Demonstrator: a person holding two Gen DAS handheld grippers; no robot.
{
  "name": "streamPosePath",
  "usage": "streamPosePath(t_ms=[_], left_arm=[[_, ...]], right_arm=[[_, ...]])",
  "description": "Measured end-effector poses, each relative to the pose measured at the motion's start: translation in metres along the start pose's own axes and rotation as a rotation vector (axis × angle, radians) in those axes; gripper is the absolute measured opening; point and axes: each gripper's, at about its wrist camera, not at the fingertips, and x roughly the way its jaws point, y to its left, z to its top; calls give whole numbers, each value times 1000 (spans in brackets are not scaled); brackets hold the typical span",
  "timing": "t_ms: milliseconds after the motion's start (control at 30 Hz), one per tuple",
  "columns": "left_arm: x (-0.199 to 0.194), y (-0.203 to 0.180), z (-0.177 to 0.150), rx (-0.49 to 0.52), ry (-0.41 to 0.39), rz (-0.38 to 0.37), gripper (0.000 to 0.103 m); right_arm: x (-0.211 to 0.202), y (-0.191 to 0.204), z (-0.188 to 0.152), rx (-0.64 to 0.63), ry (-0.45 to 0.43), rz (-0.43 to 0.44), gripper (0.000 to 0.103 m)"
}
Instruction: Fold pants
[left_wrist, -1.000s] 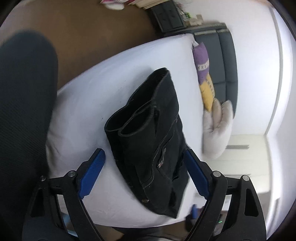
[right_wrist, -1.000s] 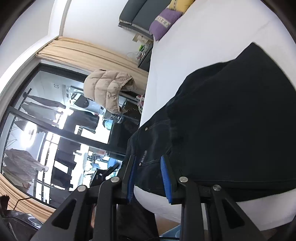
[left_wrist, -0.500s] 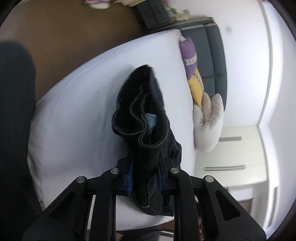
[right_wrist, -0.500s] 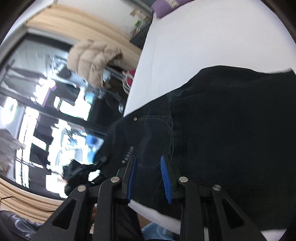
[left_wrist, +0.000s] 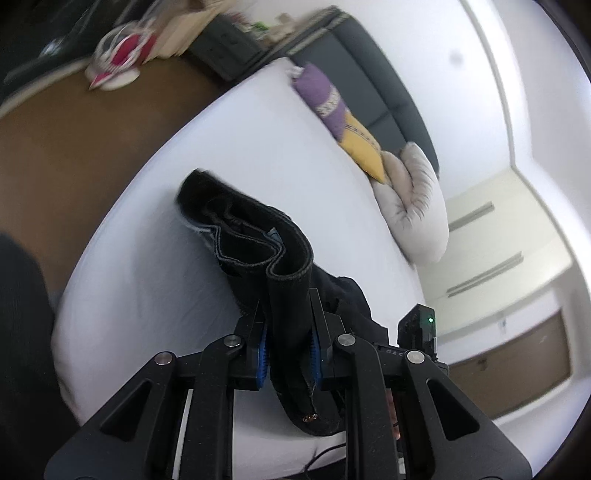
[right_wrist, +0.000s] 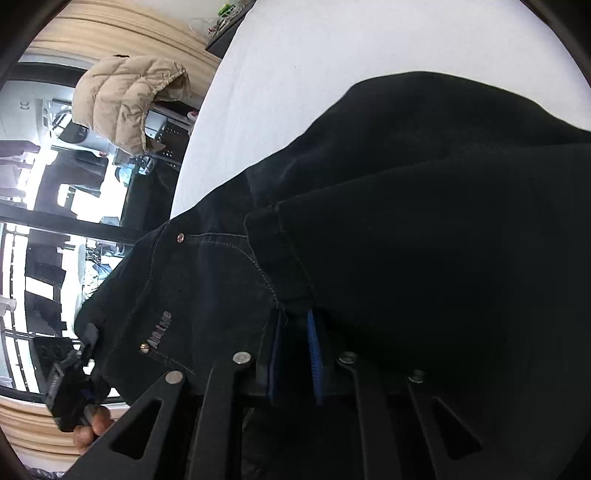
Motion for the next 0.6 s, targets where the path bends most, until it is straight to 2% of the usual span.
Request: streamPosePath(t_ms=[133,167,233,300,367,400,467,600], left_arm=[[21,-48,8,128,2,-2,16],[27,-64,7,176,8,-2,16],[43,-92,6,259,23,-1,16],[61,-126,-3,375,46,3,16],[85,-158,-18,487,98,-4,16],[96,-170,-26,529,126,-8,16],[122,-194,-48,627,185,-6,16],[168,-221,-94,773,281,27,16]], right_arm=[[-2,-4,-9,0,-49,16,14],[-6,-7,-9,8,-55,41,17],[-19,-11,-10,38,-75,74,52],[-46,-17,-10,50,-159,136,69],[-74,-29,-7,67,-216,219,77],[-82,-36,-6,87,-211,261,83],[-97,-51,-1,117,-183,394,83],[-115,-70,-3,97,-183,492,96]])
